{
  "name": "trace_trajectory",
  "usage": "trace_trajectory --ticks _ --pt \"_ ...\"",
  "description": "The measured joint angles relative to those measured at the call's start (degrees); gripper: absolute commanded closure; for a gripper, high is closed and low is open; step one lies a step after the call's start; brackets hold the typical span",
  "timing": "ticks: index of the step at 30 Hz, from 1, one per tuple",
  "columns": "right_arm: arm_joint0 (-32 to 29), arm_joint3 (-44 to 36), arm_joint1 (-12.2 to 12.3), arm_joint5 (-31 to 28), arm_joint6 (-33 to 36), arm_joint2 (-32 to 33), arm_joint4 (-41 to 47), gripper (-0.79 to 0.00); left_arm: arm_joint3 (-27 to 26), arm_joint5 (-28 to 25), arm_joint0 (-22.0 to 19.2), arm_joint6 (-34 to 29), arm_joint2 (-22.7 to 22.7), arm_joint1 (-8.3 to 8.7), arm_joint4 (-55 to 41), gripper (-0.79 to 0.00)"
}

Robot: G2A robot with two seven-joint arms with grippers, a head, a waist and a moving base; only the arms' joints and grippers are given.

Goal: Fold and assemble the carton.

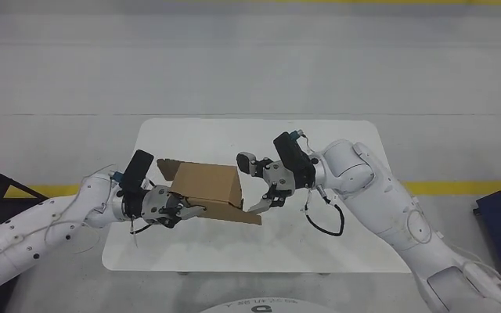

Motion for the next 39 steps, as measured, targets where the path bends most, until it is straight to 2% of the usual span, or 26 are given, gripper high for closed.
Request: trace_trajectory --ticks 5,9,15,19,28,33,39 --pt "-0.05 0.06 0.00 0.15 -0.15 0.14 -0.13 -0.785 0.00 0.00 0.01 0.00 0.00 0.00 -0.01 0.000" --pt "-1.70 -0.04 0.30 3.60 -3.99 3.29 -3.15 -0.785 0.85 0.96 1.06 -1.84 -1.22 -0.02 -1.28 0.000" --pt "-5.84 -0.61 1.15 0.68 -8.98 8.55 -3.78 -0.785 5.70 -0.03 2.99 0.12 -4.44 0.67 -3.73 0.000" --pt "-6.71 -2.08 1.26 0.76 -8.86 8.54 -4.98 -0.785 6.16 0.00 3.97 -0.02 -5.38 0.72 -4.43 0.000" --pt "-3.35 -2.19 -0.48 11.01 -10.49 3.03 -13.28 -0.785 5.71 0.00 2.93 -0.02 -2.49 -1.37 -2.71 0.000" --pt "-1.61 -0.61 -1.20 12.12 -11.44 1.11 -14.41 -0.785 4.63 0.00 1.56 -0.01 -0.51 -2.57 -4.14 0.000" --pt "-0.46 0.71 -1.58 10.74 -11.60 0.11 -13.85 -0.785 3.65 0.00 1.31 -0.01 0.01 -3.38 -5.32 0.000"
